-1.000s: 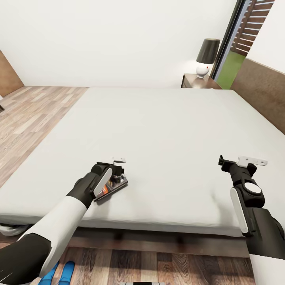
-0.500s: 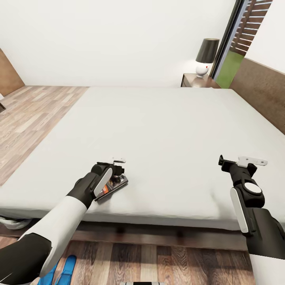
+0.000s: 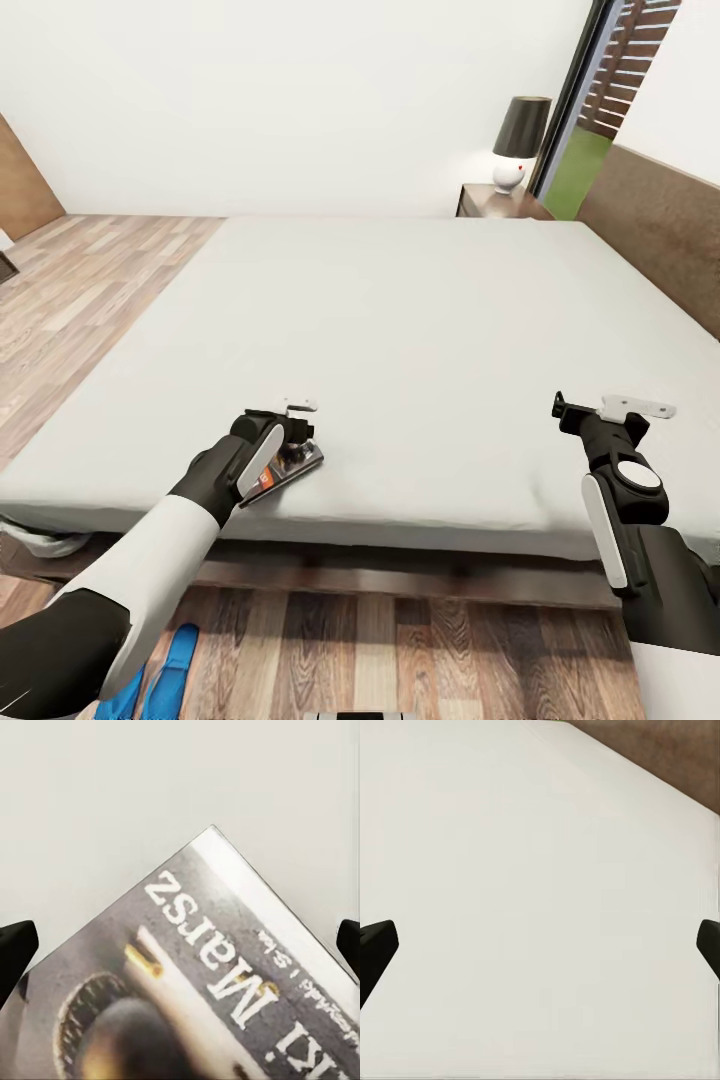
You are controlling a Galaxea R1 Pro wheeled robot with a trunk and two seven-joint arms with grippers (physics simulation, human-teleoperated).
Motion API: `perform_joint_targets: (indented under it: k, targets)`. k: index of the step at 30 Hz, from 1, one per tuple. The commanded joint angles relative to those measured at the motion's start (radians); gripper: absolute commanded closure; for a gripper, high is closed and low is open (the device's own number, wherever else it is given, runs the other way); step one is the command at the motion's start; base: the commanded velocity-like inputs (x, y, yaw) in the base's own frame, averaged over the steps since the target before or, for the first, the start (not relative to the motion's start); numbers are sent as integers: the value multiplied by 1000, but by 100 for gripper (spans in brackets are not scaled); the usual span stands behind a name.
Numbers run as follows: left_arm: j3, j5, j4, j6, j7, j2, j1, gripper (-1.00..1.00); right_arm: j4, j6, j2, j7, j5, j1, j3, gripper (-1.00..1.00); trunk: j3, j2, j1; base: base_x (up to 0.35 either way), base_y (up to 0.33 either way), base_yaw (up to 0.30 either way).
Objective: In the bedroom, move the book from the bed onto either nightstand, and place the two sandals side by side next to the bed.
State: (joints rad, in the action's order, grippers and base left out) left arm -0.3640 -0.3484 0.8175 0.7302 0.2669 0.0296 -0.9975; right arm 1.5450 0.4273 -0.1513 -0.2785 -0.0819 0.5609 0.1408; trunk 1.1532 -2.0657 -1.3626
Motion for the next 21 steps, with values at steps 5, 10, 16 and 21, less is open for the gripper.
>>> perform_joint_targets:
  k: [5, 10, 16, 21]
  targets:
    - [-3, -11, 1, 3, 10, 0, 0, -100, 1, 4, -1, -7, -9, 1, -1, -100, 1, 0, 0, -42, 0, 0]
    - [-3, -11, 1, 2, 11, 1, 0, -100, 1, 4, -1, -7, -9, 1, -1, -100, 1, 0, 0, -8, 0, 0]
    - [-3, -11, 1, 2, 11, 1, 0, -100, 1, 4, -1, -7, -9, 1, -1, -100, 1, 0, 0, -118, 0, 0]
    - [-3, -11, 2, 2, 11, 1, 0, -100, 1, 4, -1, -7, -9, 1, -1, -100, 1, 0, 0, -112, 0, 0]
